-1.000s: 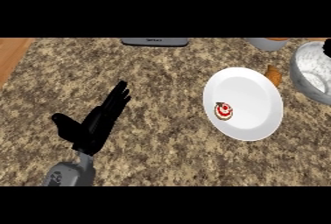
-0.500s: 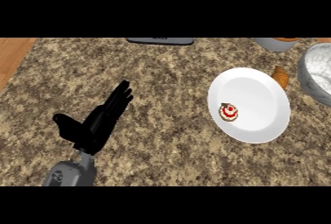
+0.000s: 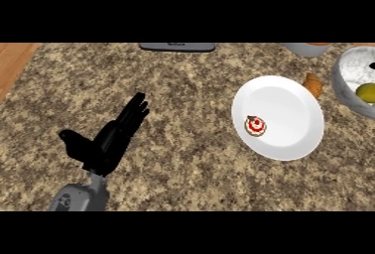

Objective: Pick the lemon from the plate and place it in the bowl

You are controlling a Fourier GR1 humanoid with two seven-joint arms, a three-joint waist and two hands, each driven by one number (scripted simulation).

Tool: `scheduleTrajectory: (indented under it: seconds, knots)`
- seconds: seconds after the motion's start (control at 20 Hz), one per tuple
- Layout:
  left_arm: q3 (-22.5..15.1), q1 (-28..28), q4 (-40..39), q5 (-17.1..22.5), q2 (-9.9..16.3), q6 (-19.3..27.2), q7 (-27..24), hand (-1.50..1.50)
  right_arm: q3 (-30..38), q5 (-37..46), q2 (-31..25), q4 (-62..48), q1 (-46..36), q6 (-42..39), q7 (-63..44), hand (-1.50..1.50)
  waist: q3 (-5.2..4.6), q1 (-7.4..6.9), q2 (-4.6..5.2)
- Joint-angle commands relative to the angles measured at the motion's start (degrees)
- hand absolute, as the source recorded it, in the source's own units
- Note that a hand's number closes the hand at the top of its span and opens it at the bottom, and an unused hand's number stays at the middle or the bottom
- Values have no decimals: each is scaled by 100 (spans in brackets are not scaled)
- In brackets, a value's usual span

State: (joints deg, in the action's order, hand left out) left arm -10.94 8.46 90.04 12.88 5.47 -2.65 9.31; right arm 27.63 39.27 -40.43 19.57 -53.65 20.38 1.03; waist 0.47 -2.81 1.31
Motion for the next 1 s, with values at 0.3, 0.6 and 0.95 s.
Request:
scheduleTrajectory:
  seconds: [0.3,0.6,0.95]
  knots:
    - [224,-46,-230,-103,-51,216,-142,0,1421,-2002,646,1135,616,-287,2564,-150,-42,401,-165]
    - [564,-419,74,217,312,-40,-4,0,1573,-2759,1142,2733,1674,-1189,2729,-150,-60,596,-264]
    - [572,-594,6,60,265,160,-53,0,1332,-2942,1985,4562,3253,-1724,2923,150,-82,1006,-376]
